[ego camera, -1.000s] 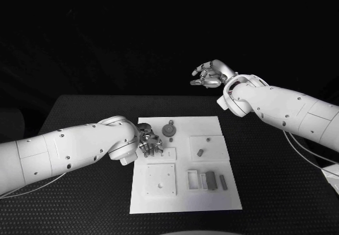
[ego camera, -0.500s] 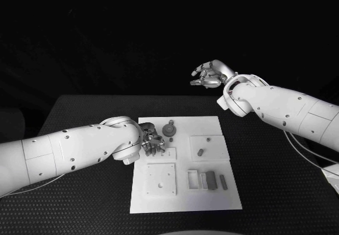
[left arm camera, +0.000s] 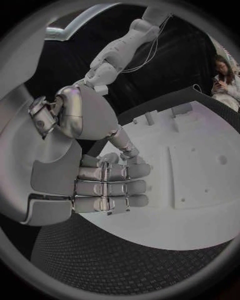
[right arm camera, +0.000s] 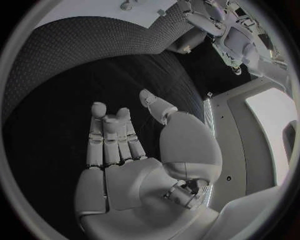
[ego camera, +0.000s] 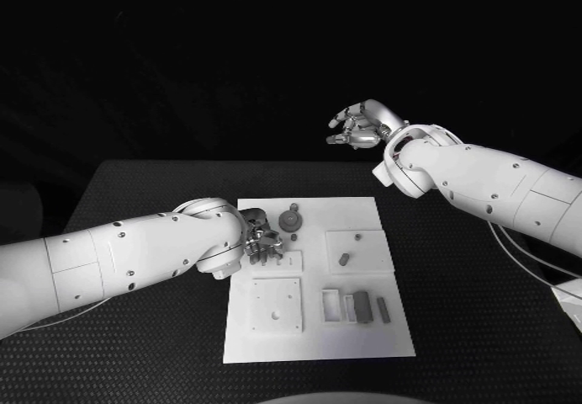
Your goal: Assemble the parts on the task board
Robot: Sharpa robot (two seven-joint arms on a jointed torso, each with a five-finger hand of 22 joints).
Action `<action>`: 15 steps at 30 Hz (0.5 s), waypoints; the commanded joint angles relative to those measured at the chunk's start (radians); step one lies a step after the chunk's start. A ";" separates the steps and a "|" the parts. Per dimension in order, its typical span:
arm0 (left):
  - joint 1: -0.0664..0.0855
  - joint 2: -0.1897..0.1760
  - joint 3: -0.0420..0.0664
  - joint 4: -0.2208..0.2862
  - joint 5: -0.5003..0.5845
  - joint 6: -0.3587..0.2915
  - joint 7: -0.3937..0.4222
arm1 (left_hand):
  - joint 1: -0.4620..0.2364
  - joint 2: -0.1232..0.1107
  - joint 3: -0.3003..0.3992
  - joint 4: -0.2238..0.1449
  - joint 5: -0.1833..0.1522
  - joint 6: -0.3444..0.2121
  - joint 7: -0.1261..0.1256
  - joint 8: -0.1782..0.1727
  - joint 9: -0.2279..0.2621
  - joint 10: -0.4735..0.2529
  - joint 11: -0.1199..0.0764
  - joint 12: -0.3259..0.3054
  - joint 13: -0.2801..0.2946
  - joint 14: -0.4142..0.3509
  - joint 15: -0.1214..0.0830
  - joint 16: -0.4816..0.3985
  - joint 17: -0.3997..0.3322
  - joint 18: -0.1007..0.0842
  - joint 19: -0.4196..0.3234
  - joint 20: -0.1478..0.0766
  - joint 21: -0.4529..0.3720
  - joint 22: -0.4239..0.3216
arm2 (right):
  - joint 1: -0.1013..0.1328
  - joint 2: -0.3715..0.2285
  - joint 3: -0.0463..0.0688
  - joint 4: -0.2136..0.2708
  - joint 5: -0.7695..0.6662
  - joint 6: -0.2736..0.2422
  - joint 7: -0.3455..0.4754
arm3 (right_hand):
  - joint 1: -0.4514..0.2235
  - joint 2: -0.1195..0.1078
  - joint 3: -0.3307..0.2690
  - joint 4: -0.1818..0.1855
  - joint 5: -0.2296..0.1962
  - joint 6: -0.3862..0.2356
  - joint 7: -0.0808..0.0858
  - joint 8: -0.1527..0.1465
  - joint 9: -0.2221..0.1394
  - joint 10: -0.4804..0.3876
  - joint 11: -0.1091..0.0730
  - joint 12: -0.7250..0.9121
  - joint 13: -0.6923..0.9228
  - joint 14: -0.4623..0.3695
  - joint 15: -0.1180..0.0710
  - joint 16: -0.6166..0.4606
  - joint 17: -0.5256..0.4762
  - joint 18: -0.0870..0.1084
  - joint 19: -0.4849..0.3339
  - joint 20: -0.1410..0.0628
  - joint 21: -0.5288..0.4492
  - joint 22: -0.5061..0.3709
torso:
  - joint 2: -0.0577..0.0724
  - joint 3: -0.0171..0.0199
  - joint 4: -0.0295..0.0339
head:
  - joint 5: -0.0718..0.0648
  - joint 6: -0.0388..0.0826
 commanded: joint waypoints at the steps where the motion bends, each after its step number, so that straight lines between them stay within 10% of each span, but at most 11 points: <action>1: -0.004 0.005 0.000 -0.003 -0.010 0.000 -0.005 | 0.008 0.006 0.007 0.000 0.001 0.077 -0.073 -0.005 0.001 -0.015 -0.013 0.007 0.001 -0.005 -0.002 0.006 -0.002 -0.001 0.003 -0.002 0.003 0.002 | 0.001 -0.001 0.001 0.002 -0.006 0.016 0.011 | -0.001 0.011 -0.002 -0.003 0.000 -0.001 0.005 0.003 -0.001 -0.006 0.000 0.006 -0.002 -0.010 0.000 0.002 -0.001 0.015 -0.010 0.000 -0.003 0.018 | 0.000 -0.0008 -0.0003 | -0.001 -0.002; 15: -0.010 0.003 0.000 -0.002 -0.004 0.014 -0.005 | 0.003 0.008 0.006 -0.004 0.000 0.080 -0.069 -0.035 -0.005 -0.015 -0.009 0.000 -0.019 -0.011 0.000 0.018 -0.036 0.000 -0.001 0.000 -0.001 0.016 | 0.001 -0.004 0.001 0.004 -0.007 0.021 0.009 | -0.001 0.011 -0.002 -0.004 0.000 -0.001 0.005 0.003 -0.001 -0.006 0.001 0.006 -0.003 -0.011 0.000 0.002 -0.001 0.015 -0.011 0.000 -0.003 0.018 | 0.000 -0.0002 -0.0002 | 0.010 -0.009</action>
